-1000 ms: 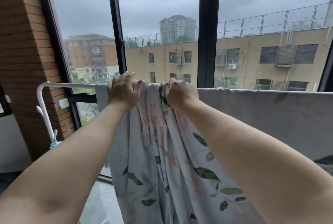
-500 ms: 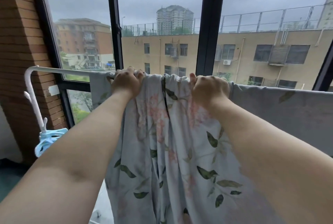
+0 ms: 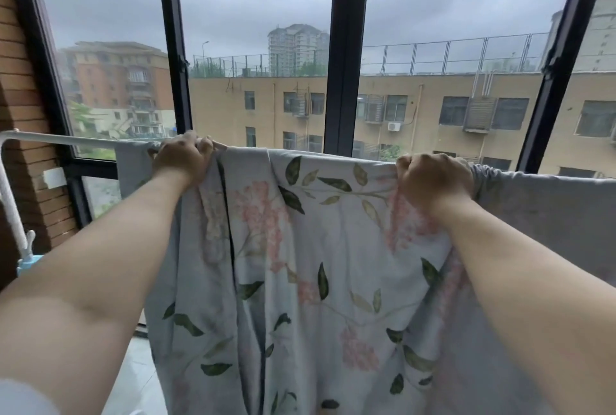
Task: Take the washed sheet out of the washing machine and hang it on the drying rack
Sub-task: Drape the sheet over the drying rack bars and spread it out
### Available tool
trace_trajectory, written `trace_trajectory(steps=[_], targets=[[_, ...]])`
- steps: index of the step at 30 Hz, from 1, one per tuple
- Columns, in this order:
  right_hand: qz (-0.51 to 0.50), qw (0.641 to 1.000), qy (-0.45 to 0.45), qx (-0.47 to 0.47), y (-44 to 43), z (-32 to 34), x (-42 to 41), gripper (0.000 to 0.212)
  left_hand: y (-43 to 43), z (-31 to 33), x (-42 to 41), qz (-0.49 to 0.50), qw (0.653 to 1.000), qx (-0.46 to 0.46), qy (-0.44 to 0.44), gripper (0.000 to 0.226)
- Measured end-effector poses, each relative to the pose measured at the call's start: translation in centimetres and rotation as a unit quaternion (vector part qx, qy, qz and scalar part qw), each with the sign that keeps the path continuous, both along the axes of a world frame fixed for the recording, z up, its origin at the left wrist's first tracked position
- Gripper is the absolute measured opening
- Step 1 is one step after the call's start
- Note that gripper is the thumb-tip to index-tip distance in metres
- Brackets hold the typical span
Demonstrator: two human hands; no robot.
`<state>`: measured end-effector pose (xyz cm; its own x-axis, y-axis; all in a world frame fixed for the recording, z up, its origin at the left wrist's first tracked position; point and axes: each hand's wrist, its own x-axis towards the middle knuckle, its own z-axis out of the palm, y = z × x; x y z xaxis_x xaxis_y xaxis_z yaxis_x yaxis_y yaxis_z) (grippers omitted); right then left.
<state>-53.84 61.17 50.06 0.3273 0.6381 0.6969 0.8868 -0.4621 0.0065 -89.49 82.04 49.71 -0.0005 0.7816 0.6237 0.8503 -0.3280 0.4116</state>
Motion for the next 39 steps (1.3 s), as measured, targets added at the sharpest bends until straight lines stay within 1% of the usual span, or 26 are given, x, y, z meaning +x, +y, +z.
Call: trace_trajectory(steps=[3,7,10,15,19,22,25,28,30,32,34,37,39], targets=[[-0.019,1.0,0.017,-0.012,-1.6,0.3,2.2,0.055,0.0,0.3,-0.3,0.0,1.0,-0.018,0.004,0.049],[-0.054,0.998,0.022,0.003,-3.6,0.3,5.3,0.055,0.5,0.7,-0.5,0.001,0.999,-0.032,0.007,0.05],[-0.06,0.998,0.029,0.002,-4.1,0.3,6.6,0.056,0.6,0.6,0.1,0.006,0.999,-0.03,0.009,0.052],[-0.053,0.997,0.058,0.001,-2.6,0.8,5.1,0.057,0.7,0.6,-0.1,0.028,0.999,-0.037,0.0,0.055],[-0.054,0.998,0.039,0.014,-1.5,0.4,3.0,0.054,0.9,0.7,-0.8,0.035,0.998,-0.041,0.015,0.055],[-0.058,0.998,0.025,0.011,-0.8,0.1,2.0,0.055,1.7,0.6,-1.7,0.051,0.998,-0.036,0.017,0.065],[-0.049,0.998,0.028,0.017,-0.4,0.1,1.6,0.054,4.0,-0.1,-1.8,0.038,0.999,-0.032,-0.021,0.071],[-0.034,0.999,0.033,0.011,-0.1,0.0,1.6,0.055,9.5,-1.7,-2.0,0.005,0.997,-0.034,-0.067,0.074],[-0.023,0.999,0.034,0.006,0.3,0.0,1.1,0.056,9.4,-1.7,-1.6,0.013,0.996,-0.041,-0.076,0.072],[-0.007,0.999,0.038,0.006,1.0,-0.1,0.2,0.058,6.4,-0.9,-0.8,0.038,0.997,-0.041,-0.051,0.067],[0.003,0.999,0.033,0.007,1.8,-0.1,-0.6,0.067,4.1,-0.3,0.0,0.051,0.998,-0.04,-0.023,0.065],[0.021,1.0,0.013,0.002,2.9,-0.4,-2.1,0.077,3.3,-0.1,0.5,0.064,0.997,-0.031,0.03,0.061],[0.042,0.999,0.006,0.002,3.7,-0.4,-3.4,0.079,3.0,-0.1,0.7,0.067,0.997,-0.018,0.036,0.056]])
